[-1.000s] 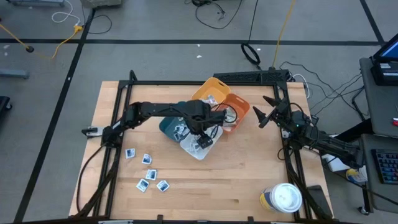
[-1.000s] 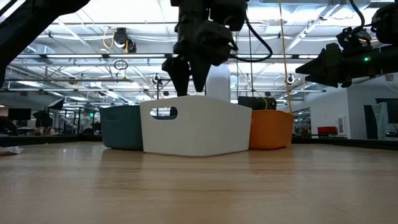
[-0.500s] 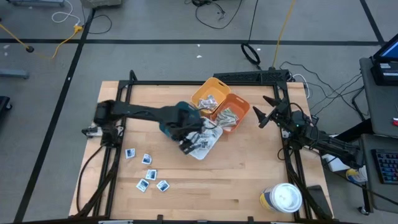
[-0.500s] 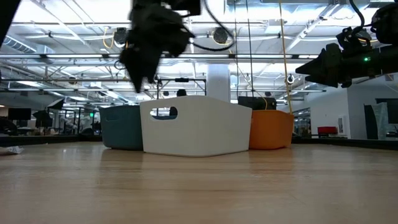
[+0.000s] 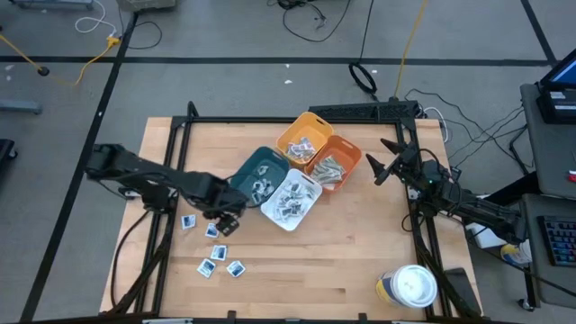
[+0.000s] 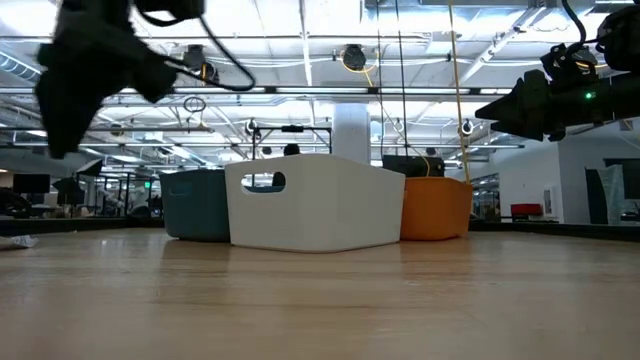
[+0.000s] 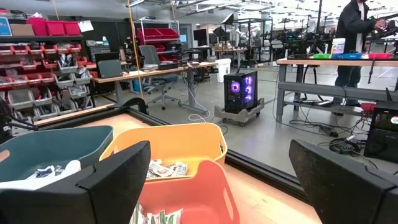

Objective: Pick & Place First Aid Supplies
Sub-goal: Put the blue alcohol pad into the blue bin

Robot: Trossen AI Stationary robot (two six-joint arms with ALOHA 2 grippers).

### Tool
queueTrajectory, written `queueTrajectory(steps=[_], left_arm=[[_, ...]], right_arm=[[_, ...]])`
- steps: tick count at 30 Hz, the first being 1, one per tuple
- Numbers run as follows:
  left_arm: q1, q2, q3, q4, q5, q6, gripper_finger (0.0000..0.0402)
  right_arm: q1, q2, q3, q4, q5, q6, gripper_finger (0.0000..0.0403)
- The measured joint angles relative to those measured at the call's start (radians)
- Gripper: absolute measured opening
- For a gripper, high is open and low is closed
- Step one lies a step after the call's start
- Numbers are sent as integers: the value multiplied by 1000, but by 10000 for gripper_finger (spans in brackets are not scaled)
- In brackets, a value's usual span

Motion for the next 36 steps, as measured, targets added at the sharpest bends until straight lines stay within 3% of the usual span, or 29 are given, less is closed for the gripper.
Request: queueTrajectory(steps=[10,20,31,36], left_arm=[[-104,-66,-133,23,-1,-127,278],[-165,-47,-280,307,-5,-219,278],[-168,-47,-382,425,-72,-185,275],[-174,-47,-393,428,-53,-161,237]], right_arm=[[0,0,0,0,0,0,377],[0,0,0,0,0,0,377],[0,0,0,0,0,0,377],[0,0,0,0,0,0,377]])
